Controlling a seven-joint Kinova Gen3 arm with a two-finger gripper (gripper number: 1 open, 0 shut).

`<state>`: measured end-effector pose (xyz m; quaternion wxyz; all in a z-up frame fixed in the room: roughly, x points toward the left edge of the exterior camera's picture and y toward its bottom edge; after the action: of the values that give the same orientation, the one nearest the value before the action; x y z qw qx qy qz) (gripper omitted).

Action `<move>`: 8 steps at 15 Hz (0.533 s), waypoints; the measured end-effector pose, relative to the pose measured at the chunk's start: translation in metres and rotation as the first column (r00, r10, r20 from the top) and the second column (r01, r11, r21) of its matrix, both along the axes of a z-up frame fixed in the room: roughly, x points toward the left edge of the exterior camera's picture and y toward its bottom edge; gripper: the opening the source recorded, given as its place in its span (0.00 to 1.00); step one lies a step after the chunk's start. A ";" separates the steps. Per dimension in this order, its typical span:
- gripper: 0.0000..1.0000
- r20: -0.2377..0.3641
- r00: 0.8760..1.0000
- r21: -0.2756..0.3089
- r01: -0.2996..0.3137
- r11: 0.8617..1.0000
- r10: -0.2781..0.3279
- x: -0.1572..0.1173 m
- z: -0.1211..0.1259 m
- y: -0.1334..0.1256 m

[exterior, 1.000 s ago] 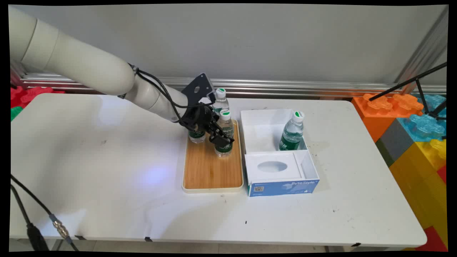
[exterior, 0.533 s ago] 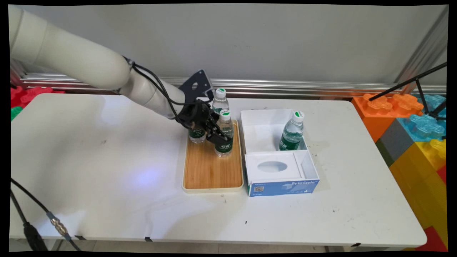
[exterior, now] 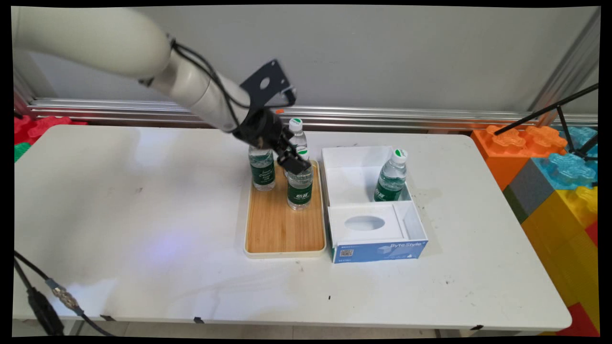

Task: Pick up the green bottle from the white box

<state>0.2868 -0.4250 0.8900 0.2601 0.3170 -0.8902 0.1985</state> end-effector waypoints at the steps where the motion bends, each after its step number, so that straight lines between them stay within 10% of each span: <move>1: 1.00 0.007 1.000 0.005 -0.004 1.000 0.004 -0.008 0.012 -0.001; 8: 1.00 0.006 1.000 0.050 -0.013 0.999 0.013 -0.060 0.057 -0.005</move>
<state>0.2264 -0.4296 0.9469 0.2483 0.3286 -0.8935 0.1789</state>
